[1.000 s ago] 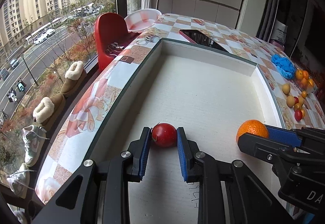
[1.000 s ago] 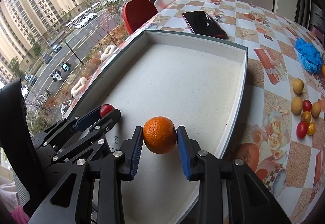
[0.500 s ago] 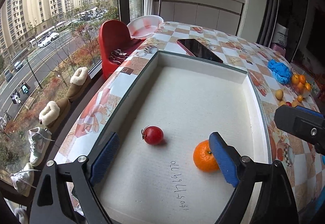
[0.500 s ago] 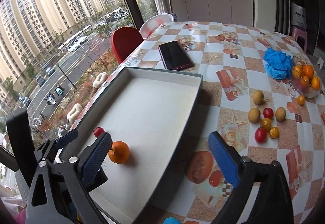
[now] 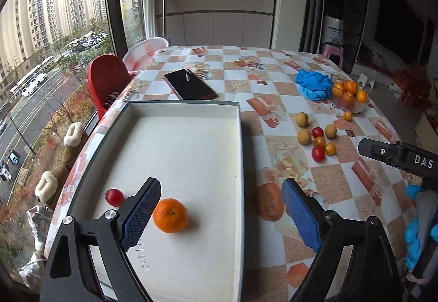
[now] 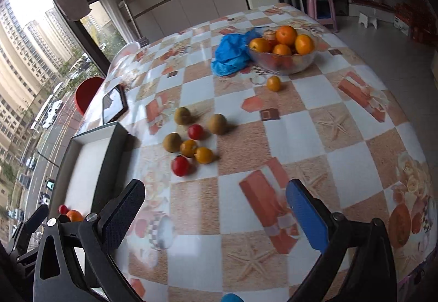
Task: Organize fruits
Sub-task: 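Move both grippers back toward the loose fruits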
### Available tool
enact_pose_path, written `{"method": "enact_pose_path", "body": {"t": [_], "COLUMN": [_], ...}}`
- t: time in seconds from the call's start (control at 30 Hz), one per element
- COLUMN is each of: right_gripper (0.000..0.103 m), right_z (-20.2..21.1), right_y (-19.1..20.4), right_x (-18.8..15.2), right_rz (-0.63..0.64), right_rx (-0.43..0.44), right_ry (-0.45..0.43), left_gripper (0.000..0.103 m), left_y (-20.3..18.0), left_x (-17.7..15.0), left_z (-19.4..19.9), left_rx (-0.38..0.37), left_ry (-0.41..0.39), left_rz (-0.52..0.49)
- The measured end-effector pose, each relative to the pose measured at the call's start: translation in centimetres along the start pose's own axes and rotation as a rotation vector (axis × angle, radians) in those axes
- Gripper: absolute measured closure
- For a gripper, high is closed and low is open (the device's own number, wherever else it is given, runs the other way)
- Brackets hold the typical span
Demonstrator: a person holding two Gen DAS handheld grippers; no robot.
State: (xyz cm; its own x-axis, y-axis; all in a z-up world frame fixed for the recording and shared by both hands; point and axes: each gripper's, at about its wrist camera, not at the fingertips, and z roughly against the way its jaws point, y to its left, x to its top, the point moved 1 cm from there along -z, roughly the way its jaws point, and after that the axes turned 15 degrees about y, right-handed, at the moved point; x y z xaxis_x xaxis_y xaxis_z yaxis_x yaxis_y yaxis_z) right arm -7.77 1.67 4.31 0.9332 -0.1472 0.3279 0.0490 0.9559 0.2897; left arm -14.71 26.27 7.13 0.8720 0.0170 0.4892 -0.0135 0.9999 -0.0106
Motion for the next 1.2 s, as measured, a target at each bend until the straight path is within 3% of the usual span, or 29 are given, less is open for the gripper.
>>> {"method": "enact_pose_path", "body": {"t": [0.23, 0.4, 0.53, 0.77, 1.2], "right_gripper": [0.000, 0.000, 0.000, 0.000, 0.000], "right_z": [-1.9, -2.6, -3.2, -3.5, -5.8], "right_y": [-6.4, -7.6, -7.3, -7.4, -5.9], "right_x": [-0.2, -0.8, -1.1, -0.3, 6.5], "right_rz": [-0.068, -0.031, 0.043, 0.051, 0.070], "right_rx": [-0.181, -0.245, -0.309, -0.302, -0.220], "right_ry": [0.058, 0.037, 0.034, 0.024, 0.086], "left_gripper": [0.012, 0.012, 0.012, 0.012, 0.012], "left_y": [-6.9, -10.4, -10.7, -10.4, -12.6], "left_x": [-0.4, -0.7, -0.1, 2.9, 5.4], "left_z": [-2.2, -5.4, -7.7, -9.1, -11.1], "left_rx": [-0.043, 0.014, 0.044, 0.019, 0.012], "left_ry": [0.073, 0.120, 0.168, 0.163, 0.148], "left_rz": [-0.103, -0.130, -0.106, -0.022, -0.053]}}
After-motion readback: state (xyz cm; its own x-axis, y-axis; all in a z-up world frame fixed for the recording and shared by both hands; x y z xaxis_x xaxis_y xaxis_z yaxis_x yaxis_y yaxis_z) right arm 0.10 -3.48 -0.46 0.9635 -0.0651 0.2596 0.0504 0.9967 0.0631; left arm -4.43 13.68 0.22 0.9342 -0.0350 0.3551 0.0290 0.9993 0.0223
